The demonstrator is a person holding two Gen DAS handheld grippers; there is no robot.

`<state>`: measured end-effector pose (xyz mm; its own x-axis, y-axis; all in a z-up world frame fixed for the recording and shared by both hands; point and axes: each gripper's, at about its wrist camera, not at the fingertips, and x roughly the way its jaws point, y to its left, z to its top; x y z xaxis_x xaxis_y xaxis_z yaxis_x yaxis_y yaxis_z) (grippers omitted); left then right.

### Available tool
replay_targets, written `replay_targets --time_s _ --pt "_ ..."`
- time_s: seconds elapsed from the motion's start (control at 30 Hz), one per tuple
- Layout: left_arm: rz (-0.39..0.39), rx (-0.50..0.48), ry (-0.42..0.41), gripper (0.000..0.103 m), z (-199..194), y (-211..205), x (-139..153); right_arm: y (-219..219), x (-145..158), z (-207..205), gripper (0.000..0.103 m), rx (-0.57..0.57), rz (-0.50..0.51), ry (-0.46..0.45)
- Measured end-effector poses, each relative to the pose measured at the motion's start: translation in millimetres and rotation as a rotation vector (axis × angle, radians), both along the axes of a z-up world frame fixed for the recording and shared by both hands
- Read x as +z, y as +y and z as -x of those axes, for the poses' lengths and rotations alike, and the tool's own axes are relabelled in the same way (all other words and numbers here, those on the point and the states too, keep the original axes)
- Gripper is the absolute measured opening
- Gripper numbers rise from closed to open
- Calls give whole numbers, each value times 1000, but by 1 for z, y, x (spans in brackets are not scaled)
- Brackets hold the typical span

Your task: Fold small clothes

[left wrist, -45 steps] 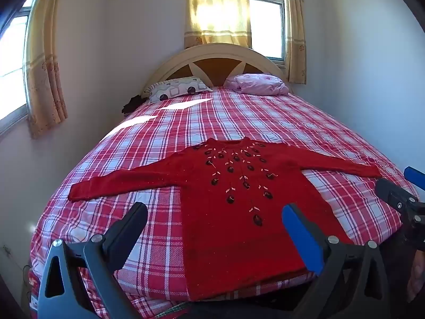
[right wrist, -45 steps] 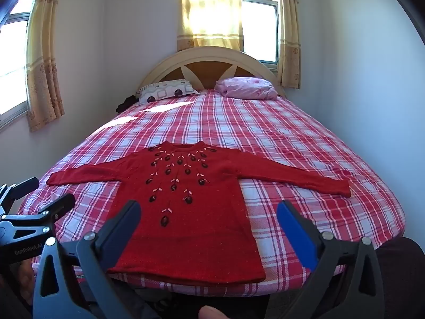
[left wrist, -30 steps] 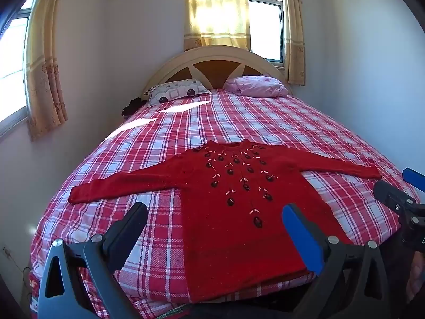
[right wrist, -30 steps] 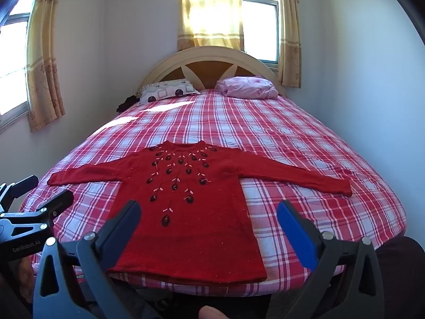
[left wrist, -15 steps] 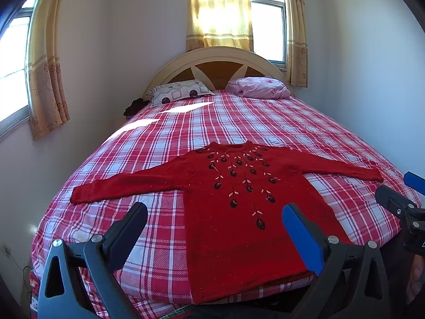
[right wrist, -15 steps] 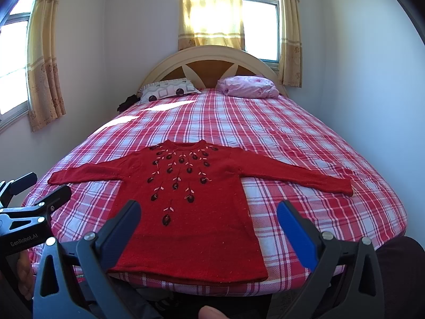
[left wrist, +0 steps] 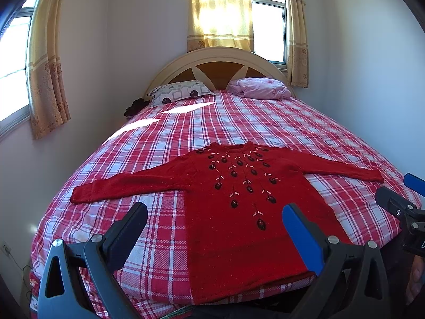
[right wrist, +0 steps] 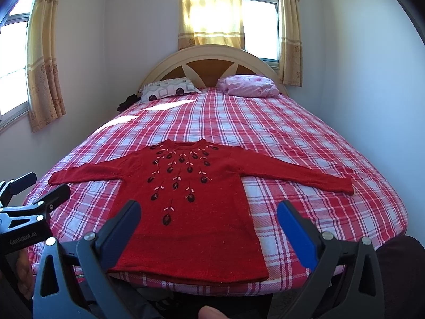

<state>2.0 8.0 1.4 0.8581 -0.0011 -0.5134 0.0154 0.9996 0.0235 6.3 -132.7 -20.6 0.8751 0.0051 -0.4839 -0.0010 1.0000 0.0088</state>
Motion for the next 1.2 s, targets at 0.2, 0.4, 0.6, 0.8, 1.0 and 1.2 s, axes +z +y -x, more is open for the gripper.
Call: replay_targets --time_s 0.2,0.4,0.6,0.8,1.0,1.2 --pt "-3 3 -2 102 1 0 -1 1 -4 -1 103 -3 1 1" --pt "-4 3 -1 102 1 0 -2 1 -3 0 103 -2 -1 1" --pt "-5 3 -2 102 1 0 -3 -1 -4 -1 103 0 -3 2" --pt "-5 2 -2 102 1 -1 -3 0 -4 -1 103 0 -3 5" --pt "-6 4 0 102 1 0 -3 0 -4 -2 103 0 -4 6" --pt "-5 2 0 102 1 0 -4 0 -4 -2 103 0 -4 7"
